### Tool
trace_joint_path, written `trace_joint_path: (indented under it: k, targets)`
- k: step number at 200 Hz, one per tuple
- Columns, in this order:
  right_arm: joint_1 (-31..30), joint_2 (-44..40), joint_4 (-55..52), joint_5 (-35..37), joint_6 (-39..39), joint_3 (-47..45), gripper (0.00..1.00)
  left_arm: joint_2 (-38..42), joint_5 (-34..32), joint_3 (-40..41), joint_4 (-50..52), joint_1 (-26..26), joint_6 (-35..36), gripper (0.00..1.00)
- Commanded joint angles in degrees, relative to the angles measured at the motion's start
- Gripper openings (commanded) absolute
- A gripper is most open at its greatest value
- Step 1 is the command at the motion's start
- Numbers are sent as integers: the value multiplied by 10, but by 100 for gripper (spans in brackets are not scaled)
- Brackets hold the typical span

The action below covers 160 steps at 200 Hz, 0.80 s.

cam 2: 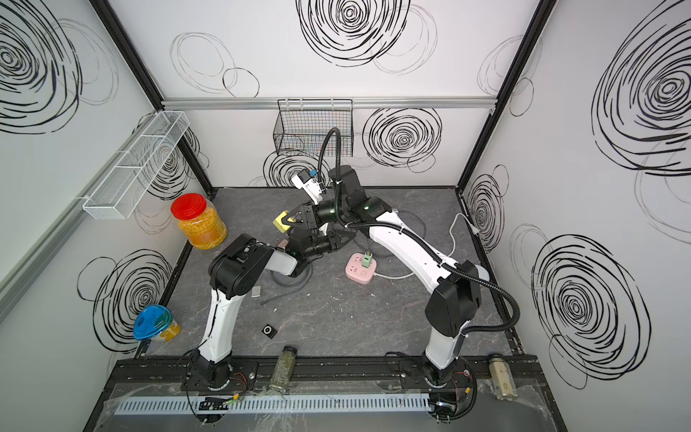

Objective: Charge mp3
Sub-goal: Insert the plug into the socket.

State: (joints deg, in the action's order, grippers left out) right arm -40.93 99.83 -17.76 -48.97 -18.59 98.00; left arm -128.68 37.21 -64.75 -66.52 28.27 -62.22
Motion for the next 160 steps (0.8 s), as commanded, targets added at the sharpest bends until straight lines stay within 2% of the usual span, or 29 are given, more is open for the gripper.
trace_joint_path:
  k: [1,23,49,76,97,114,126,160]
  targets:
    - [-8,-33,-32,-10,24,-30,0,-6,-36,-40,-34,-40,-20,49]
    - [-18,-51,-67,-7,42,-71,0,-22,-56,-69,-37,-69,-38,50]
    - [-25,-76,-111,33,66,-124,0,-40,-64,-92,-74,-90,-69,50]
    - [-17,-81,-186,172,71,-169,0,-18,-77,-76,-68,-100,-47,50]
    - [-5,-61,-230,288,39,-185,0,3,-87,-60,-53,-103,-22,51]
    - [6,-33,-260,341,7,-175,0,19,-103,-53,-31,-103,4,52]
    - [-1,-19,-265,402,-15,-171,0,29,-113,-55,-6,-101,25,52]
    - [-16,26,-296,511,-78,-143,0,47,-132,-61,32,-98,61,53]
